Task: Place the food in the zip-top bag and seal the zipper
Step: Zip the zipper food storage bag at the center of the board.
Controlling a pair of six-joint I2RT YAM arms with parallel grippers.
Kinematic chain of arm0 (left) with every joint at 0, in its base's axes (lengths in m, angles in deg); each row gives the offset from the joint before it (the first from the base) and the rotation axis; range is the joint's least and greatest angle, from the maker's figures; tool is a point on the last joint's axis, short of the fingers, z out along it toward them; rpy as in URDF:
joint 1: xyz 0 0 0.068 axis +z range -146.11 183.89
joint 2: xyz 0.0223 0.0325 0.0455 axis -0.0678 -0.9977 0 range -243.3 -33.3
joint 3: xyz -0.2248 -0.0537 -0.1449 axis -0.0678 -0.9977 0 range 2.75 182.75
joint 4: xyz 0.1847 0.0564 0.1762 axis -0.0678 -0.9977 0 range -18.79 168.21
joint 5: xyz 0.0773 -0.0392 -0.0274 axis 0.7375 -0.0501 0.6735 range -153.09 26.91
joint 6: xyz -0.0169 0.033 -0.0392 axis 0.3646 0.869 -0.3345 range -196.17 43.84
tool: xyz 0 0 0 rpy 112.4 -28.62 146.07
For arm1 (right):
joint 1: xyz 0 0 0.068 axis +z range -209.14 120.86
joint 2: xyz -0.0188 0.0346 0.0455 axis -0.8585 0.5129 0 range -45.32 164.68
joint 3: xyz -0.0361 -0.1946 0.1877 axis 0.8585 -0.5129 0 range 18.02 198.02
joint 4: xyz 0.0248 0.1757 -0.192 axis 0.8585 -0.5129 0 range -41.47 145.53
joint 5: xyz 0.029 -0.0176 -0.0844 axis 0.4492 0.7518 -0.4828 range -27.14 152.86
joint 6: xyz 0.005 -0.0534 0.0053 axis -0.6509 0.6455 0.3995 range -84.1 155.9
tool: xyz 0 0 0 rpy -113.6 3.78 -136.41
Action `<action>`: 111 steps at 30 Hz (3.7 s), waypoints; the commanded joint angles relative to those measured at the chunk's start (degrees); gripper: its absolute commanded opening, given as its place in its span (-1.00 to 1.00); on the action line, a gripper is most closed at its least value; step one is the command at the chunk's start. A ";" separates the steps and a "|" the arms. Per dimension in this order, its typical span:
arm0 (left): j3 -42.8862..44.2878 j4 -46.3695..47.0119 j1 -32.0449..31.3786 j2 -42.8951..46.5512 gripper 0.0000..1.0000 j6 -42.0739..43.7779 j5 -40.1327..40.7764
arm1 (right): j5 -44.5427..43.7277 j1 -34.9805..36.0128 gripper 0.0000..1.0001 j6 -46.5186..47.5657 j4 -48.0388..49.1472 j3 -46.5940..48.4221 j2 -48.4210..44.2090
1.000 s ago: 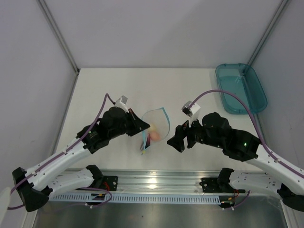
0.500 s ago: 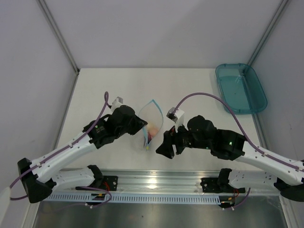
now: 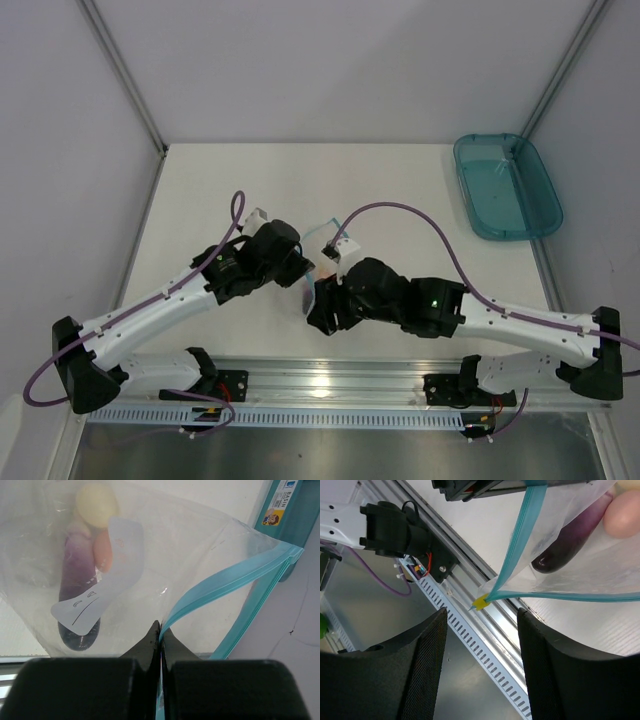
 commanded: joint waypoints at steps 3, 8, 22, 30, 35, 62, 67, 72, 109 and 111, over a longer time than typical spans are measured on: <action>2.14 -0.63 -0.31 1.60 -0.99 -0.40 1.90 | -12.80 3.95 0.19 -4.54 -4.40 5.55 2.73; 2.14 0.59 -0.31 0.81 -0.99 -0.14 0.41 | -15.72 4.66 0.18 -8.85 -4.06 4.24 4.40; 1.61 0.07 -0.31 0.45 -0.99 0.82 -0.56 | -22.50 4.75 -0.36 -10.52 -0.45 4.14 8.44; 0.29 0.42 0.22 0.80 -0.99 4.51 -1.52 | -21.35 4.83 -1.00 -4.03 -1.50 2.21 7.39; -3.56 5.50 0.84 5.18 -0.67 14.26 -0.82 | -20.74 4.92 -1.00 6.16 -3.36 1.08 1.01; -5.95 31.80 0.84 19.53 0.99 78.61 -55.12 | 29.96 -6.42 -1.00 32.37 -21.98 8.54 -11.68; -6.48 36.10 0.84 18.03 0.99 79.40 -64.88 | 36.64 -6.50 -1.00 32.46 -24.53 9.95 -12.12; -6.82 38.56 0.84 16.37 0.99 79.67 -72.44 | 42.01 -6.68 -1.00 31.93 -24.62 10.38 -13.17; -8.06 35.23 -8.57 4.58 0.60 76.06 -63.14 | 33.23 -9.41 -1.00 25.43 -30.15 13.55 -7.46; -7.97 34.35 -8.57 4.67 0.37 76.24 -61.04 | 31.92 -9.32 -1.00 25.25 -32.17 14.25 -6.85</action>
